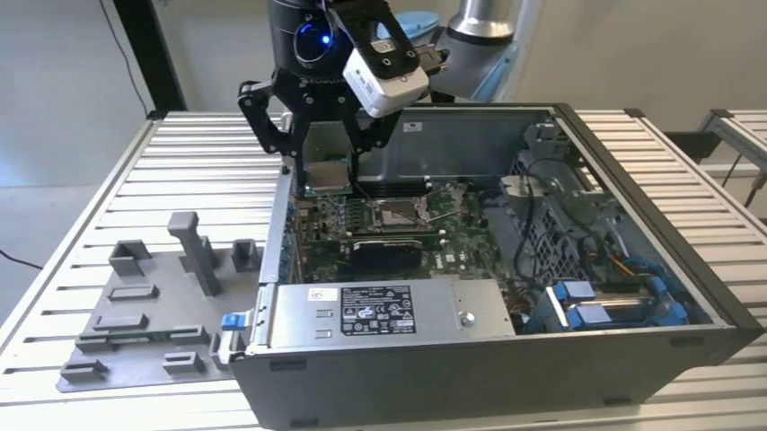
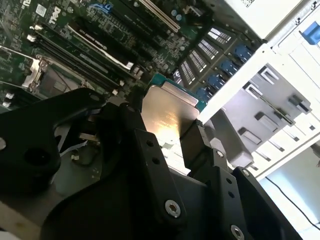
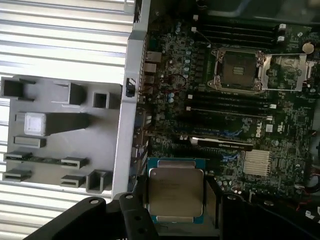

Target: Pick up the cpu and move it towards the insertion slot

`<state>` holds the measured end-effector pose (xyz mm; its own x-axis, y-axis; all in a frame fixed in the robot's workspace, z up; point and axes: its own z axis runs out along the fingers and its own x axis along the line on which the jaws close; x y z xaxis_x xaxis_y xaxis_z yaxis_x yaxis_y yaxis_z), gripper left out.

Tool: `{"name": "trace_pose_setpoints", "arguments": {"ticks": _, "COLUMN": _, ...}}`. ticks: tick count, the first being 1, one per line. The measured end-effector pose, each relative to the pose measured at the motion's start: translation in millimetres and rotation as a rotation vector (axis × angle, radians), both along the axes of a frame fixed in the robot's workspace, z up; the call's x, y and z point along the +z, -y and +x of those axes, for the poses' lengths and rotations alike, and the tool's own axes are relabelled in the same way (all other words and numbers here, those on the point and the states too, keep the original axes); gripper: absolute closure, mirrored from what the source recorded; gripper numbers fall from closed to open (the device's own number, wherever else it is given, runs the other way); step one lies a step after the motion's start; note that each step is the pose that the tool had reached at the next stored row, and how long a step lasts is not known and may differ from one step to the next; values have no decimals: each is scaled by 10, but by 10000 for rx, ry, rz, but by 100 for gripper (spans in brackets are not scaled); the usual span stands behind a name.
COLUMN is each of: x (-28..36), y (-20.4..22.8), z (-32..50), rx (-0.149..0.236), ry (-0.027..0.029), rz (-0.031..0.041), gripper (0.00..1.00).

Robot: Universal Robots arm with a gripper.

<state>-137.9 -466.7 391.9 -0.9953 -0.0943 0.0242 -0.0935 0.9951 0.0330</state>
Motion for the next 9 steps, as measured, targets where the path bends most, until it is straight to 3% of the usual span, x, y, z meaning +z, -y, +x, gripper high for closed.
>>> {"name": "trace_pose_setpoints", "arguments": {"ticks": 9, "x": 0, "y": 0, "z": 136, "rx": 0, "ry": 0, "rz": 0, "gripper": 100}}
